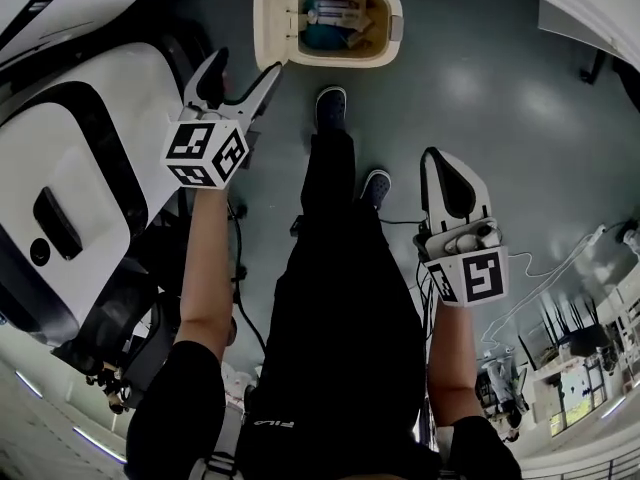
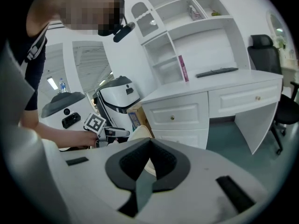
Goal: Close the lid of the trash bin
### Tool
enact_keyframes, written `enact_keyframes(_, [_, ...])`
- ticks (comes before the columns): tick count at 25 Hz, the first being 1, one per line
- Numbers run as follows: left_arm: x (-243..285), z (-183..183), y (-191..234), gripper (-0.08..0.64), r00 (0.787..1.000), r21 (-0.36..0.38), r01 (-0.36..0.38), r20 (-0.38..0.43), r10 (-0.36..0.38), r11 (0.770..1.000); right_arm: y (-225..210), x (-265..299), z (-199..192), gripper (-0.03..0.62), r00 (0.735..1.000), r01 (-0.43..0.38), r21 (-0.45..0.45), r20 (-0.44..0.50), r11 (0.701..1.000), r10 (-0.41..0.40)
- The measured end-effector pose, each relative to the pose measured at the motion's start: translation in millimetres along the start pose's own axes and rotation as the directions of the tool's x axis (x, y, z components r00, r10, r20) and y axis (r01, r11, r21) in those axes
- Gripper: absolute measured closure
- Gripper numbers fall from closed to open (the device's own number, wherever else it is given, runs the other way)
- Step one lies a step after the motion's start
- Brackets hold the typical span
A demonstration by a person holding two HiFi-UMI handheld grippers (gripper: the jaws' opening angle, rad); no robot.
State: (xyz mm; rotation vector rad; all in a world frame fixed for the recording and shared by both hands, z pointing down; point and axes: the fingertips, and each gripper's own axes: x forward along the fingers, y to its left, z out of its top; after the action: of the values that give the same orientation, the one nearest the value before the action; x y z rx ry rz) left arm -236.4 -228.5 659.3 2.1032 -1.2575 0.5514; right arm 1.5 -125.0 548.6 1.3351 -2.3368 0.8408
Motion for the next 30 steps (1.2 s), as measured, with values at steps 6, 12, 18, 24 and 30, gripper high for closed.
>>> enact_keyframes(6, [33,-17,5,0.169,0.998,-0.025,0.047,-0.042,-0.048,0.999,-17,15,-20,0.589,1.000,0.006,0.036,-0.007,0.999,-0.006])
enact_keyframes(12, [53,-31,7,0.170,0.996,-0.017,0.055,-0.064,-0.056,0.998,-27,21,-51,0.589,0.999,0.008,0.083,-0.033,0.997,-0.005])
enact_keyframes(18, [58,-31,13,0.318,0.999,-0.006,0.025,-0.039,-0.025,1.000,-29,27,-75,0.589,0.997,-0.003,0.161,-0.072,0.987,0.014])
enact_keyframes(24, [59,-30,14,0.379,1.000,-0.021,0.012,-0.021,-0.013,1.000,-31,32,-81,0.589,0.997,-0.004,0.186,-0.081,0.982,0.019])
enact_keyframes(30, [68,-29,-3,0.379,1.000,0.001,0.018,-0.006,-0.018,1.000,-33,30,-84,0.589,0.997,0.008,0.190,-0.083,0.982,0.008])
